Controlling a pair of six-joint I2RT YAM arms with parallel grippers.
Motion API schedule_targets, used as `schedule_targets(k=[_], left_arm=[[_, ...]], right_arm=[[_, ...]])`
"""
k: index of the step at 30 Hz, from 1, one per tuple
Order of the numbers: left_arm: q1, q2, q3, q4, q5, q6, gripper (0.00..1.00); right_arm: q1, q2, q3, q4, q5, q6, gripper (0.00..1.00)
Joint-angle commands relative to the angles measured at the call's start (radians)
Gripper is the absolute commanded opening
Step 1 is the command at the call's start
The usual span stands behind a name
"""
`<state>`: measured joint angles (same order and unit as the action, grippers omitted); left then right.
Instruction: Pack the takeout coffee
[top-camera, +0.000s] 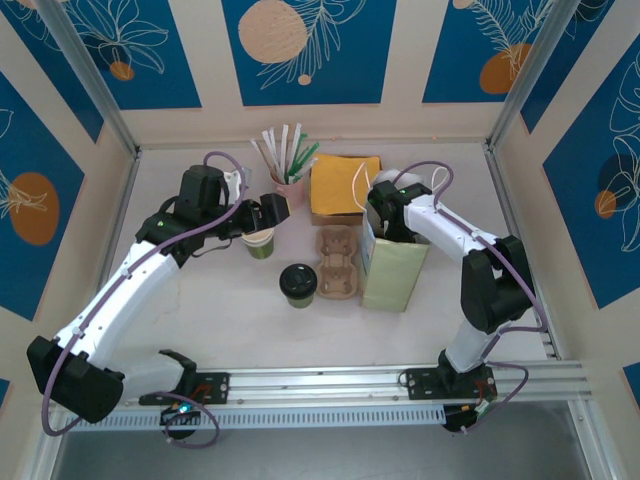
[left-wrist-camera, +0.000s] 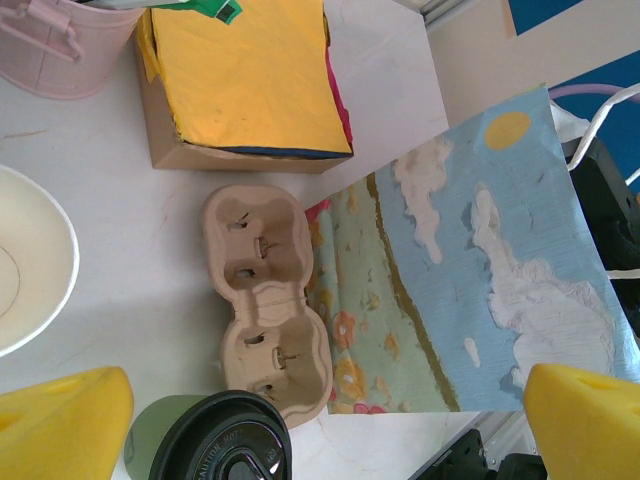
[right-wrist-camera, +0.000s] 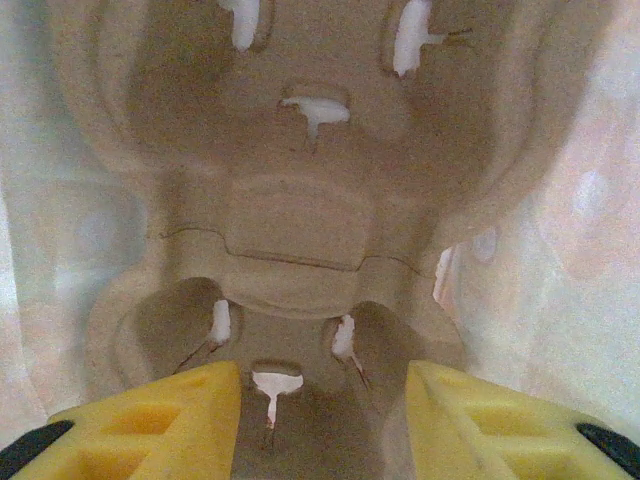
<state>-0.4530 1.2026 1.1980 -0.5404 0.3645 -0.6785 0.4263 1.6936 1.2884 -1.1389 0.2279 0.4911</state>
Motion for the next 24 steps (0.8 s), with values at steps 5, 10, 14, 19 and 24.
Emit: schedule_targets(k=[5, 10, 14, 19, 24], left_arm=[[-0.007, -0.001, 0.000, 0.002, 0.001, 0.004, 1.00], [-0.009, -0.001, -0.003, 0.007, 0.004, 0.001, 1.00], [-0.008, -0.002, -0.002, 0.009, 0.005, 0.000, 1.00], [-0.007, -0.002, -0.001, 0.010, 0.007, -0.001, 1.00], [-0.008, 0.001, -0.002, 0.012, 0.011, -0.001, 1.00]], right_arm=[[0.008, -0.036, 0.045, -0.057, 0.011, 0.025, 0.48], [0.008, -0.057, 0.066, -0.079, 0.025, 0.030, 0.51], [0.009, -0.070, 0.078, -0.090, 0.031, 0.034, 0.52], [0.008, -0.083, 0.092, -0.103, 0.041, 0.041, 0.53], [0.006, -0.098, 0.125, -0.125, 0.053, 0.051, 0.53]])
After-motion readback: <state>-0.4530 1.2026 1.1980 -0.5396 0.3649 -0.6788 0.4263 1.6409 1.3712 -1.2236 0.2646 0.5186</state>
